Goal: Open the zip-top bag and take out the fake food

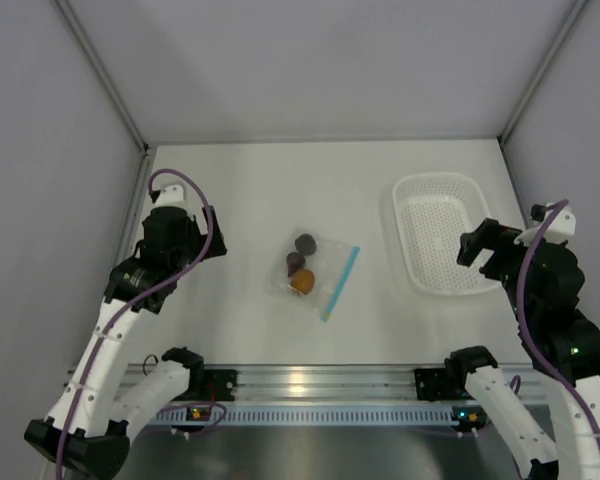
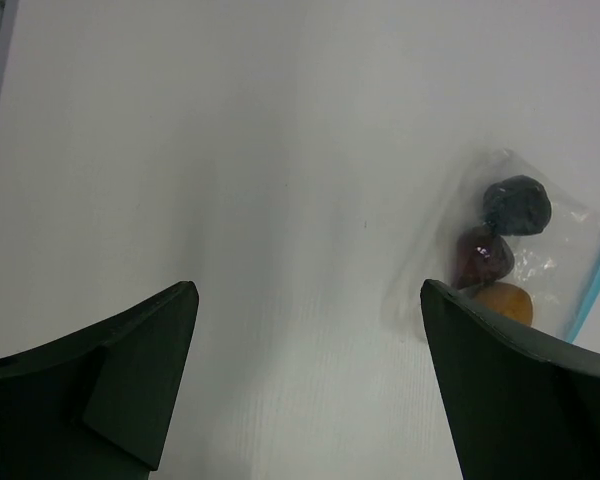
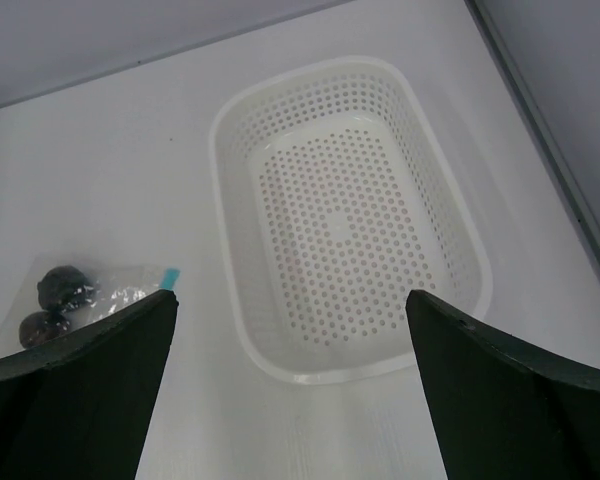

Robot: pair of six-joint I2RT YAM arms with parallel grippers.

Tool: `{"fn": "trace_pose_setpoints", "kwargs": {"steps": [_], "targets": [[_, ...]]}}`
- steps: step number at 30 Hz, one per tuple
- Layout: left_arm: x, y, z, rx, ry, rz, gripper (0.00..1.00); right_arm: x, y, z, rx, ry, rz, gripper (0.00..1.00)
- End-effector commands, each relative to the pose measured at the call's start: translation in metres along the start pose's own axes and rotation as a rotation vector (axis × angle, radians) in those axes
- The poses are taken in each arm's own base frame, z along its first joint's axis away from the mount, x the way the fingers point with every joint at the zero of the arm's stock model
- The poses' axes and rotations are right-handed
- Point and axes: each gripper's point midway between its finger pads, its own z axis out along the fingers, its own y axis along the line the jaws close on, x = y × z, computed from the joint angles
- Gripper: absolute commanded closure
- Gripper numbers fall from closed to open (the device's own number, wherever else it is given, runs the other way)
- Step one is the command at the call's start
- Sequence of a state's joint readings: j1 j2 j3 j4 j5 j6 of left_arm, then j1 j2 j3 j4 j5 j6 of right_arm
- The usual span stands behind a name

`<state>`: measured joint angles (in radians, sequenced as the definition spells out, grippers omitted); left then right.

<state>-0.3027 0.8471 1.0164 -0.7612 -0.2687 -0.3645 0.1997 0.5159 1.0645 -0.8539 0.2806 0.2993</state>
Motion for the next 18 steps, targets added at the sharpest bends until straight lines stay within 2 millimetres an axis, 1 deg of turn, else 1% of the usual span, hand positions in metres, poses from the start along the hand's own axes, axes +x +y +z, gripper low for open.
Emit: {"fn": "trace_pose_setpoints", "kwargs": {"steps": [1,3,4,5,6,7,8,9,10,11,12,13,14,15,16,17,18], "targets": [[-0.012,-0.008,-0.002,0.031,-0.026,-0.013,0.01,-0.007,-0.003,0.002,0.029,-0.021,0.011,0.01],[-0.007,-0.014,0.003,0.048,0.006,-0.019,0.01,-0.004,0.002,0.004,0.002,0.000,0.004,0.01],[-0.003,-0.018,0.009,0.055,0.034,-0.022,0.01,0.000,0.005,0.007,-0.012,0.016,-0.003,0.01],[0.000,-0.021,0.013,0.062,0.054,-0.034,0.01,0.001,0.012,0.008,-0.052,0.022,-0.005,0.01],[0.005,-0.026,0.016,0.081,0.082,-0.038,0.01,0.002,0.015,0.008,-0.069,0.025,-0.004,0.01],[0.005,-0.029,0.019,0.085,0.093,-0.046,0.01,0.006,0.017,0.008,-0.085,0.026,0.001,0.01],[0.010,-0.032,0.027,0.072,0.126,-0.057,0.01,0.007,0.022,0.008,-0.113,0.029,0.005,0.01],[0.013,-0.035,0.030,0.062,0.134,-0.043,0.01,0.006,0.025,0.008,-0.131,0.018,0.012,0.01],[0.012,-0.040,0.033,0.054,0.135,-0.036,0.01,0.011,0.026,0.010,-0.138,0.031,0.010,0.01],[0.021,-0.054,0.036,0.061,0.161,0.002,0.01,0.013,0.029,0.011,-0.148,0.039,0.015,0.01],[0.022,-0.058,0.038,0.039,0.152,0.026,0.01,0.018,0.029,0.014,-0.143,0.066,0.010,0.01],[0.025,-0.068,0.043,0.030,0.162,0.049,0.01,0.020,0.028,0.016,-0.139,0.080,0.006,0.01],[0.029,-0.077,0.044,0.034,0.166,0.065,0.02,0.023,0.029,0.016,-0.142,0.097,0.001,0.01],[0.038,-0.097,0.039,0.070,0.176,0.114,0.03,0.023,0.029,0.016,-0.143,0.102,-0.003,0.01],[0.043,-0.102,0.044,0.041,0.172,0.148,0.03,0.026,0.029,0.017,-0.141,0.113,-0.007,0.01],[0.045,-0.114,0.042,0.055,0.170,0.165,0.03,0.026,0.030,0.017,-0.144,0.116,-0.006,0.01],[0.055,-0.129,0.037,0.082,0.174,0.210,0.03,0.026,0.031,0.017,-0.150,0.115,-0.005,0.01]]}}
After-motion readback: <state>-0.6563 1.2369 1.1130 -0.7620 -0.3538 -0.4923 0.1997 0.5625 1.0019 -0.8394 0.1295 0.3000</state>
